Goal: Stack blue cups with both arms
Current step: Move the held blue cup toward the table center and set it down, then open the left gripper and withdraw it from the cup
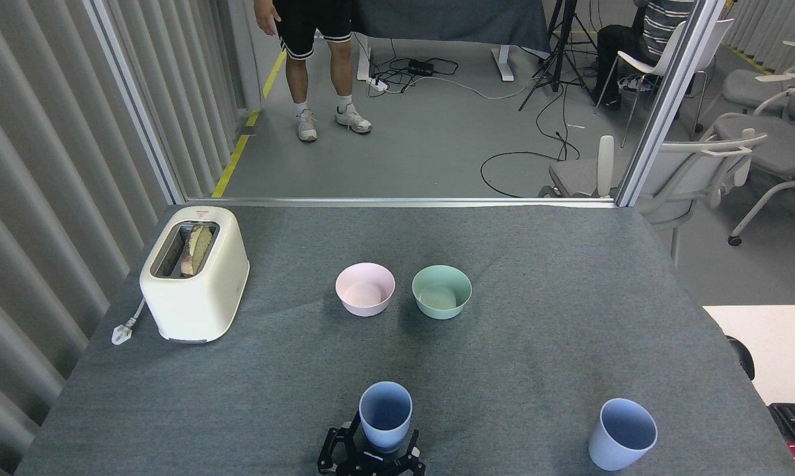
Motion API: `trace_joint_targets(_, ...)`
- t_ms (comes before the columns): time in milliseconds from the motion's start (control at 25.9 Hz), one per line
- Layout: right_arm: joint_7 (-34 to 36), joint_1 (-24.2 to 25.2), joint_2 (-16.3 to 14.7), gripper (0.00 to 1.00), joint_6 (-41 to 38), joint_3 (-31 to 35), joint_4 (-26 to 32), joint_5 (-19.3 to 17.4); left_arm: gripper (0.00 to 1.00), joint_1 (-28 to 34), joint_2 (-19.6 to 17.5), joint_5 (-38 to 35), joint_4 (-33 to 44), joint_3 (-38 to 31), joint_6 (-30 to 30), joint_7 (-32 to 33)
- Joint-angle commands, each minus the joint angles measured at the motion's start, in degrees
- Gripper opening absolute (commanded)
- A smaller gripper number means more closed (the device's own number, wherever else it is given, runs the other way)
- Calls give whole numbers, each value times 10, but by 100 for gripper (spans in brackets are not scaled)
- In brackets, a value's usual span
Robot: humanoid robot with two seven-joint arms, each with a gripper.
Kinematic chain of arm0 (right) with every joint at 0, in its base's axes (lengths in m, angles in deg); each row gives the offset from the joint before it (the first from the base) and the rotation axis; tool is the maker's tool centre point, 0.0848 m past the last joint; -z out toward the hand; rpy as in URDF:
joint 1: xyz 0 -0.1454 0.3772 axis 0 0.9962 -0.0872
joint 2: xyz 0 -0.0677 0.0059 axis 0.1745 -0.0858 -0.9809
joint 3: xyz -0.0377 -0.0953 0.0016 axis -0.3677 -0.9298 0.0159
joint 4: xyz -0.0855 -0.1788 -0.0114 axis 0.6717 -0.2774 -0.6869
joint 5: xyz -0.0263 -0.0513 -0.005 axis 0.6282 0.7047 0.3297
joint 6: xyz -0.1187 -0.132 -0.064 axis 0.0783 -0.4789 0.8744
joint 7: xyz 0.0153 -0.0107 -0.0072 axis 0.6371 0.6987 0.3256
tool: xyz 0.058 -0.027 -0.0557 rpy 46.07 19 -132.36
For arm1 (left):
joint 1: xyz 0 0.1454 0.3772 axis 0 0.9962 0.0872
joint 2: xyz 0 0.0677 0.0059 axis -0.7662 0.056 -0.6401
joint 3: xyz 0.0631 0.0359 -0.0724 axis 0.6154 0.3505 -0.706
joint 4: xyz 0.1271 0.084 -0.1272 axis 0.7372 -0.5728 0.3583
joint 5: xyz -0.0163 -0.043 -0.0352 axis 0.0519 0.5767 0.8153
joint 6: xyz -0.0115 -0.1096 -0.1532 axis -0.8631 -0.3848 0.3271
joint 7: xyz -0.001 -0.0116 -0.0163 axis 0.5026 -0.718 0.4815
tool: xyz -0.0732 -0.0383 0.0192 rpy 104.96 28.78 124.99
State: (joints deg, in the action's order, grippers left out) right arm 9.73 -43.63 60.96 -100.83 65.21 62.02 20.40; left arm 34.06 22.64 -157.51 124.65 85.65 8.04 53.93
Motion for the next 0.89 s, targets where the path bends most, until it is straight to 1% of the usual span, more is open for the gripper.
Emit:
trace_joint_targets(0, 0, 1, 0, 100, 0, 0, -5, 0, 100, 37, -4, 40, 34, 0, 1, 0)
trace_joint_targets(116, 1, 0, 0, 100, 0, 0, -8, 0, 100, 100, -24, 49, 109, -2, 3, 0)
trace_joint_targets(193, 1, 1, 0, 100, 0, 0, -8, 0, 100, 139, -38, 49, 152, -18, 3, 0)
trace_joint_targets(347, 2, 1, -2, 100, -1, 6, -11, -3, 100, 221, -65, 49, 236, -80, 2, 0)
trace_joint_targets(425, 0, 1, -2, 100, -1, 13, -21, -12, 100, 259, -84, 49, 279, -109, 1, 0)
trace_joint_targets(541, -25, -15, -1, 100, -1, 54, -40, -31, 100, 293, -110, 49, 322, -150, 3, 0)
trace_joint_targets(695, -97, -84, -2, 100, 0, 85, -66, -28, 100, 306, -114, 53, 326, -203, 0, 1)
trace_joint_targets(849, -112, -145, -19, 100, -5, 83, -103, -25, 100, 310, -114, 53, 324, -208, 0, 1)
